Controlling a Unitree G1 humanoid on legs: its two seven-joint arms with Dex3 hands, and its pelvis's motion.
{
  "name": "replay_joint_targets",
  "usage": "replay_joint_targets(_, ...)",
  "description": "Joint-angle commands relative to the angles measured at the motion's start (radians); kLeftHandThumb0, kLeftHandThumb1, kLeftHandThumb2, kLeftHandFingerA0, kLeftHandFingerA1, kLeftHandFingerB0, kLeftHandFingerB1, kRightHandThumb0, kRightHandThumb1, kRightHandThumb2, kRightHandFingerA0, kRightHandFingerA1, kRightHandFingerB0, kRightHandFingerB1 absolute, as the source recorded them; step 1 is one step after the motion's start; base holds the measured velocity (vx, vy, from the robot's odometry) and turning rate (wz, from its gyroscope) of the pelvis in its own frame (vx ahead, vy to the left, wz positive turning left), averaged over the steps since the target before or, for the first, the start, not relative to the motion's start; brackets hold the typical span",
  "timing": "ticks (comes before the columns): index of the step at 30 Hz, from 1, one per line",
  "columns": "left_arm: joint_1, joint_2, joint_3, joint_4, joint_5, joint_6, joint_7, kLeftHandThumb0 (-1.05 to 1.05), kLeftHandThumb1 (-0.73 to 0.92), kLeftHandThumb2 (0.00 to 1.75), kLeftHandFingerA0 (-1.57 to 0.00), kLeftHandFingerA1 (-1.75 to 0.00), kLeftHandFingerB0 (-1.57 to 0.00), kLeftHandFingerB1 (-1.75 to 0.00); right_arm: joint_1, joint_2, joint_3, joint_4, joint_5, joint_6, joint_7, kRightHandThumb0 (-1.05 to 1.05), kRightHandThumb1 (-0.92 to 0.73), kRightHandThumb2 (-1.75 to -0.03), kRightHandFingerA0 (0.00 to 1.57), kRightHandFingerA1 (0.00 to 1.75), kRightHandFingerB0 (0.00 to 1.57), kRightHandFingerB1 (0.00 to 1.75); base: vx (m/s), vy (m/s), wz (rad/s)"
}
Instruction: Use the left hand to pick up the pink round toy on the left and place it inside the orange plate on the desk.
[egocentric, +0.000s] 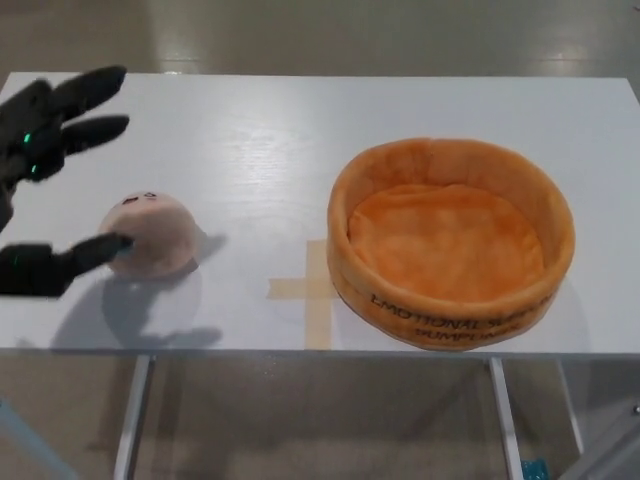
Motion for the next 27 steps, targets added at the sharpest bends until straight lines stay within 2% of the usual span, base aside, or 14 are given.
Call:
replay_joint_targets(1, -0.234, 0.007, -0.112, 0.331, 0.283, -0.044, 0.168, -0.2, 0.51, 0.55, -0.31, -0.39, -0.2, -0.28, -0.006, -0.007, 0.0, 0.005, -0.011, -0.012, -0.01, -0.36, -0.58, -0.57, 0.78, 0.65, 0.62, 0.44, 0.0, 0.0, 0.0)
replay_joint_targets(2, -0.251, 0.006, -0.121, 0.362, 0.292, -0.055, 0.174, -0.24, 0.45, 0.58, -0.26, -0.41, -0.2, -0.32, -0.006, -0.007, -0.001, 0.005, -0.01, -0.012, -0.01, -0.35, -0.58, -0.58, 0.77, 0.62, 0.61, 0.44, 0.0, 0.0, 0.0)
replay_joint_targets(5, -0.302, 0.015, -0.163, 0.455, 0.338, -0.074, 0.202, -0.22, 0.46, 0.54, -0.29, -0.35, -0.2, -0.28, -0.007, -0.005, -0.003, 0.005, -0.007, -0.01, -0.01, -0.36, -0.57, -0.58, 0.76, 0.61, 0.62, 0.44, 0.0, 0.0, 0.0)
replay_joint_targets(8, -0.385, 0.022, -0.24, 0.593, 0.417, -0.085, 0.247, -0.29, 0.38, 0.56, -0.27, -0.39, -0.2, -0.32, -0.01, -0.007, -0.001, 0.005, -0.011, -0.008, -0.015, -0.36, -0.58, -0.58, 0.77, 0.63, 0.62, 0.44, 0.0, 0.0, 0.0)
replay_joint_targets(9, -0.396, 0.031, -0.277, 0.618, 0.463, -0.07, 0.271, -0.19, 0.36, 0.88, -0.08, -0.51, -0.06, -0.5, -0.011, -0.008, 0.0, 0.004, -0.011, -0.006, -0.012, -0.36, -0.58, -0.58, 0.76, 0.61, 0.6, 0.43, 0.0, 0.0, 0.0)
replay_joint_targets(11, -0.408, 0.042, -0.321, 0.646, 0.512, -0.056, 0.299, -0.19, 0.36, 0.88, -0.08, -0.51, -0.06, -0.5, -0.013, -0.009, 0.001, 0.004, -0.011, -0.002, -0.01, -0.36, -0.58, -0.58, 0.76, 0.61, 0.6, 0.43, 0.0, 0.0, 0.0)
replay_joint_targets(12, -0.424, 0.043, -0.339, 0.668, 0.521, -0.046, 0.304, -0.35, 0.44, 0.59, -0.16, -0.36, -0.13, -0.31, -0.017, -0.008, -0.003, 0.003, -0.007, -0.003, -0.006, -0.36, -0.58, -0.58, 0.76, 0.61, 0.61, 0.43, 0.0, 0.0, 0.0)
replay_joint_targets(13, -0.43, 0.044, -0.345, 0.675, 0.524, -0.044, 0.307, -0.35, 0.44, 0.59, -0.16, -0.36, -0.13, -0.31, -0.018, -0.008, -0.004, 0.003, -0.006, -0.003, -0.005, -0.36, -0.58, -0.58, 0.76, 0.61, 0.61, 0.43, 0.0, 0.0, 0.0)
replay_joint_targets(14, -0.447, 0.043, -0.373, 0.696, 0.549, -0.021, 0.317, -0.23, 0.38, 0.88, -0.02, -0.5, 0.0, -0.47, -0.019, -0.008, -0.005, 0.003, -0.004, -0.007, -0.003, -0.35, -0.58, -0.58, 0.76, 0.59, 0.6, 0.44, 0.0, 0.0, 0.0)
replay_joint_targets(16, -0.467, 0.04, -0.407, 0.737, 0.568, -0.017, 0.336, -0.23, 0.38, 0.88, -0.03, -0.5, 0.0, -0.47, -0.021, -0.006, -0.006, 0.003, -0.003, -0.005, -0.004, -0.35, -0.58, -0.58, 0.74, 0.58, 0.61, 0.44, 0.0, 0.0, 0.0)
replay_joint_targets(17, -0.477, 0.033, -0.426, 0.76, 0.577, 0.0, 0.341, -0.28, 0.43, 0.55, -0.08, -0.29, -0.12, -0.27, -0.022, -0.007, -0.004, 0.003, -0.006, -0.003, -0.006, -0.37, -0.58, -0.58, 0.75, 0.59, 0.62, 0.43, 0.0, 0.0, 0.0)
replay_joint_targets(20, -0.497, 0.02, -0.464, 0.805, 0.59, 0.038, 0.342, -0.31, 0.41, 0.59, -0.05, -0.24, -0.09, -0.27, -0.022, -0.008, -0.001, 0.004, -0.01, -0.001, -0.01, -0.37, -0.57, -0.58, 0.75, 0.61, 0.62, 0.43, 0.0, 0.0, 0.0)
replay_joint_targets(21, -0.504, 0.016, -0.479, 0.826, 0.592, 0.053, 0.326, -0.29, 0.25, 0.64, 0.0, -0.24, -0.02, -0.3, -0.021, -0.007, -0.003, 0.004, -0.007, -0.004, -0.007, -0.35, -0.57, -0.58, 0.74, 0.6, 0.62, 0.44, 0.0, 0.0, 0.0)
replay_joint_targets(27, -0.536, 0.004, -0.548, 0.913, 0.602, 0.069, 0.303, -0.35, 0.28, 0.61, 0.0, -0.06, -0.05, -0.18, -0.017, -0.007, -0.009, 0.004, -0.001, -0.006, 0.003, -0.36, -0.58, -0.58, 0.74, 0.59, 0.61, 0.43, 0.0, 0.0, 0.0)
